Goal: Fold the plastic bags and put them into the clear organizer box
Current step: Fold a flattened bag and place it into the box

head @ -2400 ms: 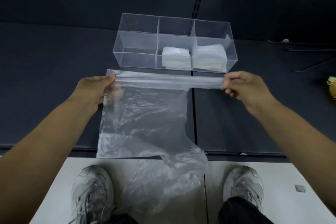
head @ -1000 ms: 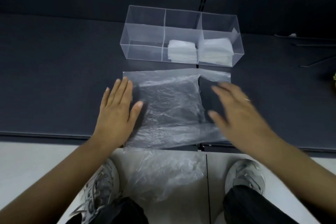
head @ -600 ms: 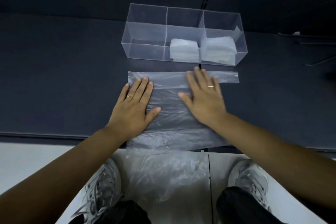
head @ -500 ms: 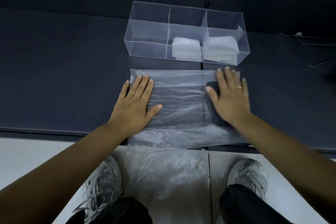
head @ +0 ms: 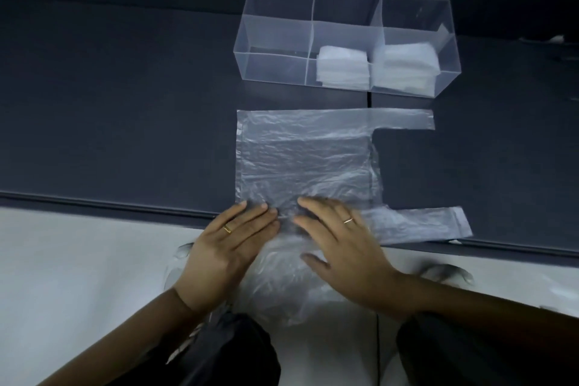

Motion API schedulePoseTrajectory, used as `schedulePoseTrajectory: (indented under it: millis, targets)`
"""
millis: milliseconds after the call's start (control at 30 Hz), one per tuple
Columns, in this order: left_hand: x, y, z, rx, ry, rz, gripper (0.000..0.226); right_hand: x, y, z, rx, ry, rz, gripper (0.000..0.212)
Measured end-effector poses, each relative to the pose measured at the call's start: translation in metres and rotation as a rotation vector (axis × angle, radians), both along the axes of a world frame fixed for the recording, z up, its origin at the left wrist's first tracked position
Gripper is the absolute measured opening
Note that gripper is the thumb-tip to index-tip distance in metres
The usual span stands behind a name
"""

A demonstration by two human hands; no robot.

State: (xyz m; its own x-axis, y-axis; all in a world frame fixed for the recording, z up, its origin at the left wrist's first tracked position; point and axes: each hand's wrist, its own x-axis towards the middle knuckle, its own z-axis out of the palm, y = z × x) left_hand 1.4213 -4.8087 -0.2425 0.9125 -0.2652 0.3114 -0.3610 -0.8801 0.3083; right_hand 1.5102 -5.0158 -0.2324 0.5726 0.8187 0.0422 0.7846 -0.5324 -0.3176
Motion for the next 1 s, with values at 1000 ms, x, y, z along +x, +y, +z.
schedulePoseTrajectory:
  millis: [1000]
  targets:
    - [0.127, 0.066, 0.020, -0.566, 0.348, 0.775, 0.037, 0.155, -0.082, 0.014, 0.246, 0.308, -0.830, 0.036]
